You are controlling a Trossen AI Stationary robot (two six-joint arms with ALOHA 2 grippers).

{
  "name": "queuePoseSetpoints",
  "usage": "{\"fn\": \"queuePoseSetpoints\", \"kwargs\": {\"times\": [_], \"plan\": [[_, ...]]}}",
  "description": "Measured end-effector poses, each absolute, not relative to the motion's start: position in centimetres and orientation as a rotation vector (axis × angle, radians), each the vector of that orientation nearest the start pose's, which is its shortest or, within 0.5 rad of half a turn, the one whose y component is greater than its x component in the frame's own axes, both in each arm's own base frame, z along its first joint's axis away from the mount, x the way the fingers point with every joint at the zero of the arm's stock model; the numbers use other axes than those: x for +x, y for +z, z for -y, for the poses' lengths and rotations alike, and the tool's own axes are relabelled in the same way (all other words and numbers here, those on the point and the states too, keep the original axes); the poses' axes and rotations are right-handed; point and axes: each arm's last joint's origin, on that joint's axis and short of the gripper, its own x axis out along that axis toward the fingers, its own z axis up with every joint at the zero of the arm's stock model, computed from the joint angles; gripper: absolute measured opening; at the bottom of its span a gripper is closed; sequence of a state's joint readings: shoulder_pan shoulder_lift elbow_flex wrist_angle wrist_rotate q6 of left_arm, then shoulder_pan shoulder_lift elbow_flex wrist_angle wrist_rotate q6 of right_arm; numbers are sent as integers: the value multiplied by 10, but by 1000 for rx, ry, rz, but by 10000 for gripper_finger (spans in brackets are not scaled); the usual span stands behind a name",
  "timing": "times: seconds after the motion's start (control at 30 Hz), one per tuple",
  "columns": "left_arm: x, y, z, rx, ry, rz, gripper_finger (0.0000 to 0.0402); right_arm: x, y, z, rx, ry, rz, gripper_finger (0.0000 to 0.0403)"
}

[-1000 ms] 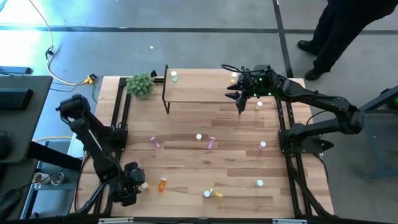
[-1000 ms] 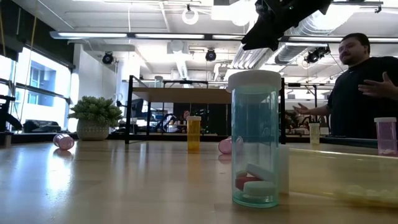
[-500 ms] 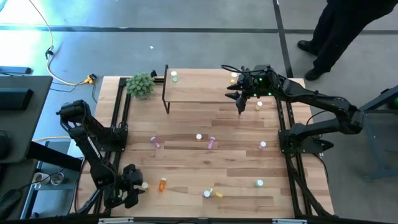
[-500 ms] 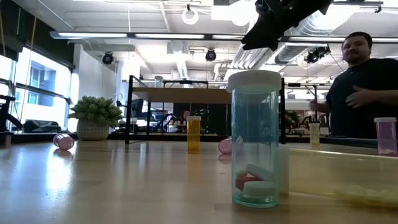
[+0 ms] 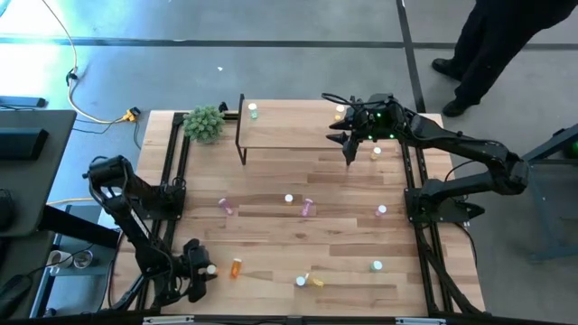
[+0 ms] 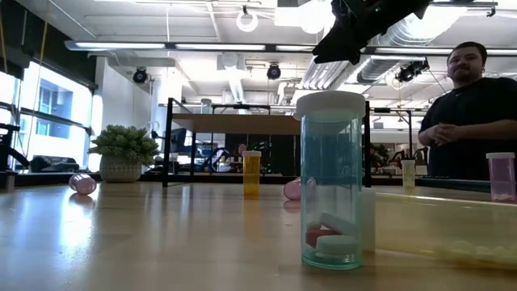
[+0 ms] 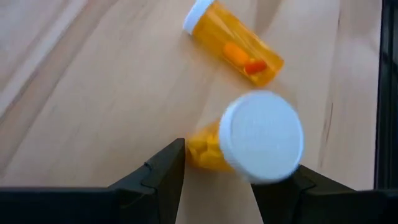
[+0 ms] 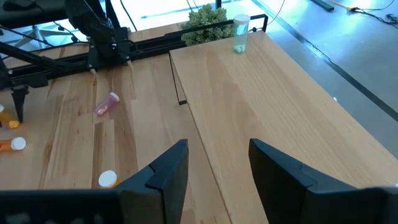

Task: Pick and place medicine bottles onto shelf by color
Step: Put the bottom left orange pill bottle on the shelf

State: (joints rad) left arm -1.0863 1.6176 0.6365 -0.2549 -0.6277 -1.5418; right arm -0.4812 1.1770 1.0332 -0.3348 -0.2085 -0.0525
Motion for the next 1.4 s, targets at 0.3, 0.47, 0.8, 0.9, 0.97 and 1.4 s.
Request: {"fn": "queuePoseSetpoints", "kwargs": {"times": [0.3,0.47,0.8,0.9,0.97,1.4], "plan": [[132,108,213,-502,275,-826,156,229,328,113,110,-256,-455,161],[132,108,213,-501,276,-827,156,229,328,113,110,-256,-455,161],[131,108,212,-493,279,-830,110,229,328,113,110,-256,-455,161],[131,108,212,-493,280,-827,96,229,328,113,110,-256,-455,161],[131,108,212,-492,280,-826,93,229,328,113,110,-256,-455,161],[156,114,194,-457,320,-851,97,237,324,103,139,-210,-469,161]]}}
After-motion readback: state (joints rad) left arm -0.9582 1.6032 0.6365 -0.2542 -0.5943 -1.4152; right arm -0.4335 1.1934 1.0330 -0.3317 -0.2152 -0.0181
